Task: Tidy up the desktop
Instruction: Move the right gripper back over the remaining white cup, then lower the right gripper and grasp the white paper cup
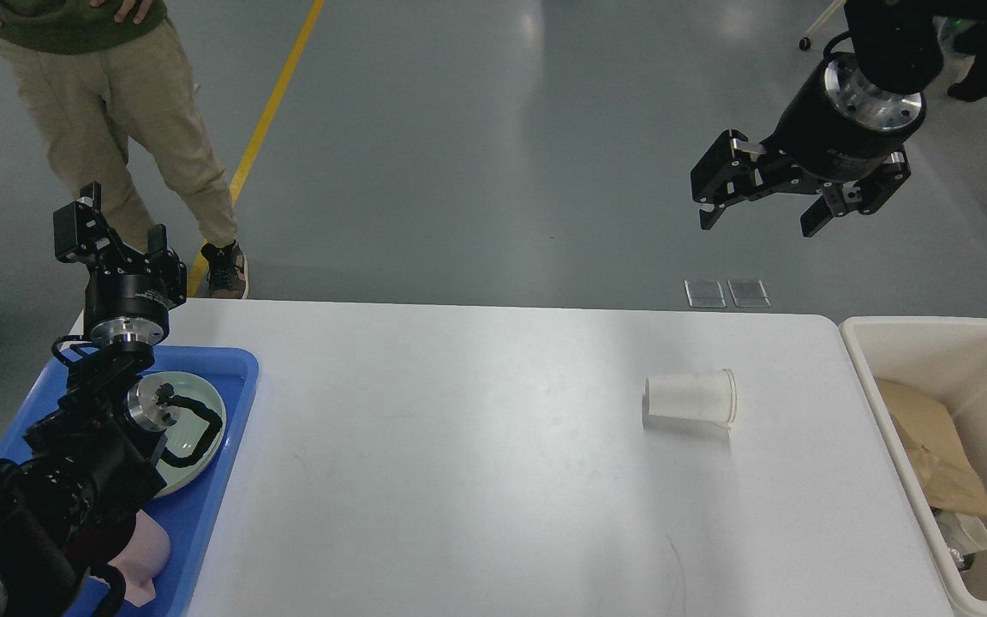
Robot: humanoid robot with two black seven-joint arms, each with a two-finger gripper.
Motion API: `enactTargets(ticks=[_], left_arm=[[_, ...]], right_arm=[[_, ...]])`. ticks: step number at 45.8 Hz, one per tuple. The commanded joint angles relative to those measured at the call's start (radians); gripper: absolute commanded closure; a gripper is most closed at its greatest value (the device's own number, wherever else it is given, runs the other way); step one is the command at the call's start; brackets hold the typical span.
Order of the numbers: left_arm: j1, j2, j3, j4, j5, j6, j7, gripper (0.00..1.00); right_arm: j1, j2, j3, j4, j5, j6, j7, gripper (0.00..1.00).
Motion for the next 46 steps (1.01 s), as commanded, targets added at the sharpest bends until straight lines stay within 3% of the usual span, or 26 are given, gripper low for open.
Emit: enactTargets(ticks=[1,8,16,20,31,46], left_arm=[[0.000,0.000,0.000,0.000,0.000,0.000,-0.001,0.04],[0.000,0.000,0.000,0.000,0.000,0.000,0.001,0.04],[0.000,0.000,0.000,0.000,0.002,0.000,-0.001,0.04],[0.000,0.000,0.000,0.000,0.000,0.000,0.001,0.04],[0.000,0.000,0.000,0.000,0.002,0.000,-0.001,0.04],[0.000,0.000,0.000,0.000,0.000,0.000,0.001,0.04]], right_arm=[[0.005,0.002,0.007,-0.003,-0.001,-0.009,0.000,0.00],[-0.136,-0.022,0.019,-0.035,0.003,-0.120,-0.002,0.00],[-0.422,-0.090,0.096,-0.062,0.149,-0.421,-0.005,0.00],[-0.535,-0.099,0.108,-0.071,0.276,-0.518,-0.006,0.00],[-0.753,-0.099,0.191,-0.176,0.511,-0.575,-0.006,0.00],[-1.032,-0.078,0.321,-0.371,0.652,-0.759,-0.017,0.00]])
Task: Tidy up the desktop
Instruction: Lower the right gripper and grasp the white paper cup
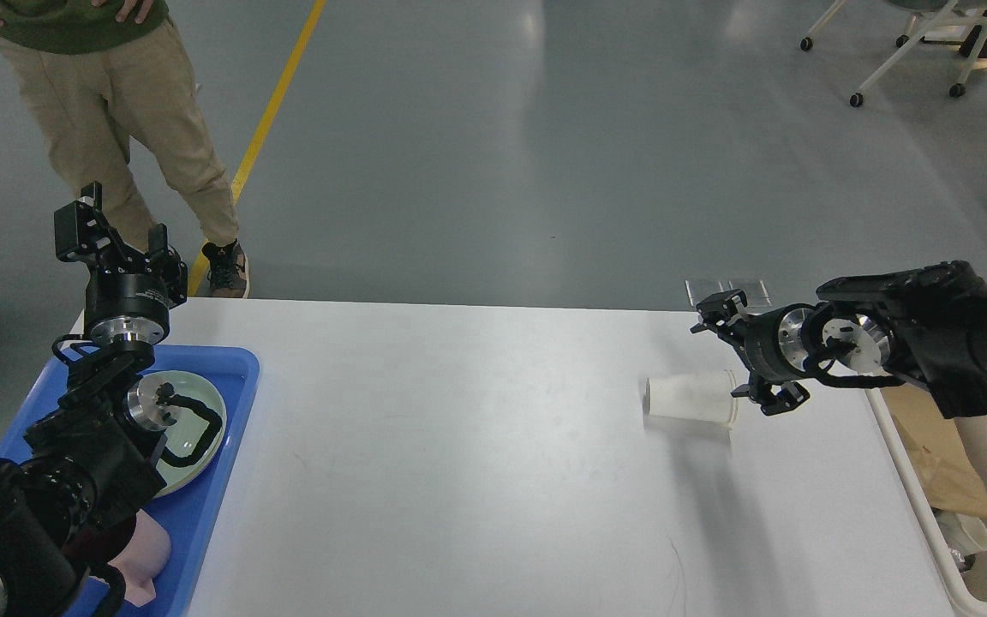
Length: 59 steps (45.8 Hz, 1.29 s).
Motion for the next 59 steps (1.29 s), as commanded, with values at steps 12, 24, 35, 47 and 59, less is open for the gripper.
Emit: enactTargets(ticks=[12,24,35,47,59], left_arm=[[0.000,0.000,0.000,0.000,0.000,0.000,0.000,0.04],[0.000,0.000,0.000,0.001,0.000,0.000,-0.001,0.04],[0.000,0.000,0.000,0.001,0.000,0.000,0.000,0.04],[0.000,0.000,0.000,0.001,0.000,0.000,0.000,0.04],[0.000,0.000,0.000,0.000,0.000,0.000,-0.001,0.04]], right_arm=[[-0.246,0.057,0.220,-0.232,0.008,-0.078,-0.024,0.00],[-0.344,0.123,0.288,-0.390,-0.002,-0.092,-0.024,0.00],[-0.355,0.135,0.287,-0.390,-0.015,-0.093,-0.023,0.28],[-0.356,0.136,0.288,-0.390,-0.028,-0.101,-0.023,0.65],[-0.318,0.133,0.277,-0.349,-0.034,-0.083,-0.023,0.88]])
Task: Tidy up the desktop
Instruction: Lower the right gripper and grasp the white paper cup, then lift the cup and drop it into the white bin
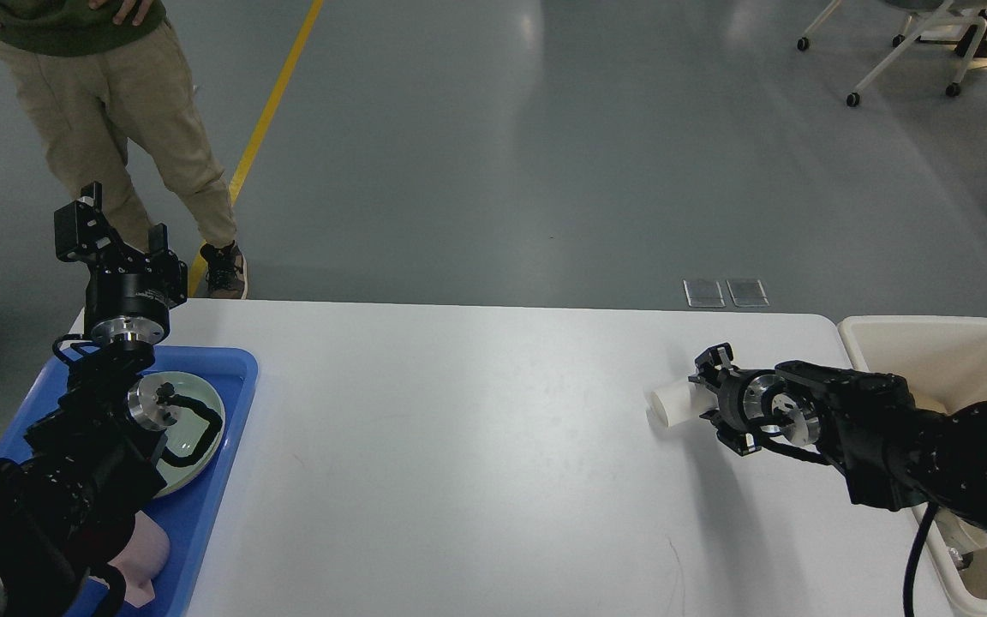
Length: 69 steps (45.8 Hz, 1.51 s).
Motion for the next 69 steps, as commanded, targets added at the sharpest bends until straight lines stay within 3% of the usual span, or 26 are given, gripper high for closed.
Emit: enactTargets(ticks=[1,12,18,28,37,45,57,69], left_arm=[[0.000,0.000,0.000,0.000,-0.001,0.000,-0.001,0.04],[0.000,0.000,0.000,0.000,-0.001,0.000,0.001,0.04],[0.000,0.000,0.000,0.000,-0.001,0.000,0.001,0.04],[0.000,0.000,0.000,0.000,-0.001,0.000,0.001,0.04],[0.000,0.000,0.000,0.000,-0.001,0.000,-0.001,0.04],[0.000,0.000,0.000,0.000,-0.001,0.000,-0.001,0.04],[0.000,0.000,0.000,0.000,-0.001,0.000,-0.001,0.04],[0.000,0.000,0.000,0.000,0.001,0.000,-0.001,0.04]], right_arm=[[0.043,-0.011,-0.017,0.048,-0.011,0.020,0.000,0.88],[0.349,-0.256,-0.091,0.391,-0.186,0.053,0.000,0.88],[0.531,-0.399,-0.100,0.513,-0.319,0.165,0.000,0.88],[0.815,-0.548,-0.106,0.594,-0.433,0.428,-0.002,0.87],[0.961,-0.599,-0.123,0.596,-0.466,0.491,-0.002,0.86],[0.900,-0.639,-0.171,0.513,-0.540,0.384,-0.002,0.86],[0.394,-0.629,-0.171,0.195,-0.537,0.024,0.007,0.81],[0.090,-0.573,-0.110,0.050,-0.531,-0.034,0.009,0.72]])
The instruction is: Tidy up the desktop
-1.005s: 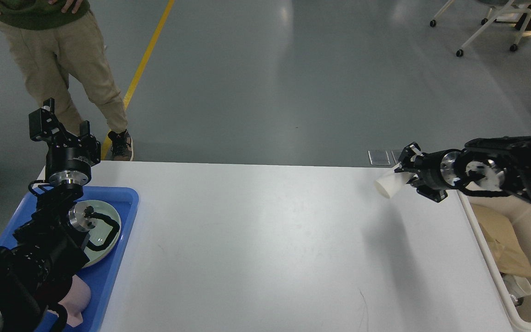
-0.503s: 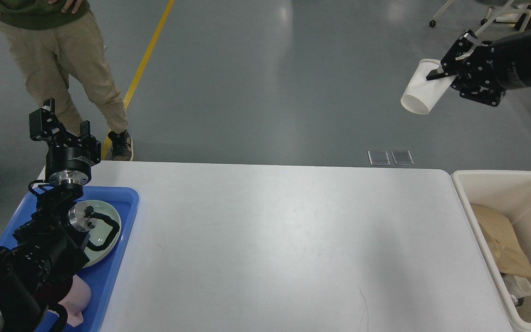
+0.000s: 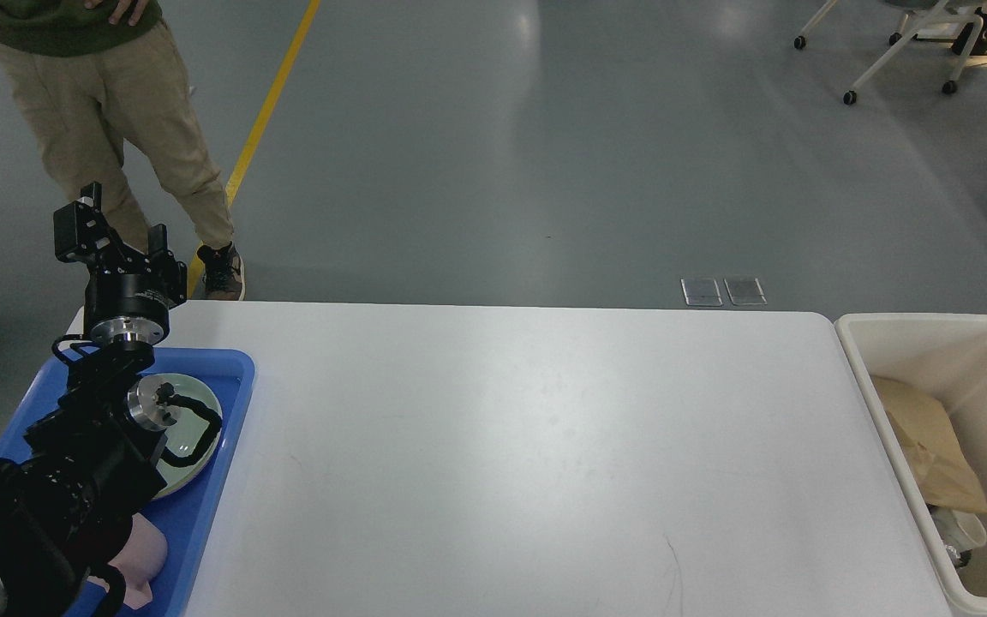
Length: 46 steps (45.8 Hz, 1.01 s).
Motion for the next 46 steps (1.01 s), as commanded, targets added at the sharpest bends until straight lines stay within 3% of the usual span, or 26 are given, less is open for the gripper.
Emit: enactTargets(ticks=[1,6,13,14,15,16,32,39,46], left_arm=[[0.000,0.000,0.000,0.000,0.000,0.000,0.000,0.04],[0.000,0.000,0.000,0.000,0.000,0.000,0.001,0.04],[0.000,0.000,0.000,0.000,0.000,0.000,0.001,0.04],[0.000,0.000,0.000,0.001,0.000,0.000,0.001,0.04],[0.000,0.000,0.000,0.001,0.000,0.000,0.001,0.04],[0.000,0.000,0.000,0.000,0.000,0.000,0.000,0.04],[0.000,0.000,0.000,0.000,0.000,0.000,0.001,0.04],[0.000,0.000,0.000,0.000,0.000,0.000,0.001,0.04],[0.000,0.000,0.000,0.000,0.000,0.000,0.000,0.04]], right_arm=[[-0.128,0.036,0.029,-0.071,-0.001,-0.008,0.000,0.69],[-0.235,0.103,0.042,-0.160,-0.001,-0.029,-0.001,0.59],[-0.349,0.183,0.049,-0.254,-0.001,-0.072,0.000,0.28],[-0.356,0.186,0.049,-0.259,-0.001,-0.074,-0.001,0.23],[-0.366,0.189,0.049,-0.268,-0.001,-0.077,-0.001,0.04],[-0.366,0.191,0.049,-0.269,-0.001,-0.077,-0.001,0.00],[-0.318,0.191,0.101,-0.266,0.003,-0.075,-0.001,0.00],[-0.243,0.194,0.360,-0.263,0.003,-0.078,0.014,0.00],[-0.201,0.240,0.815,-0.259,0.003,-0.078,0.120,0.00]])
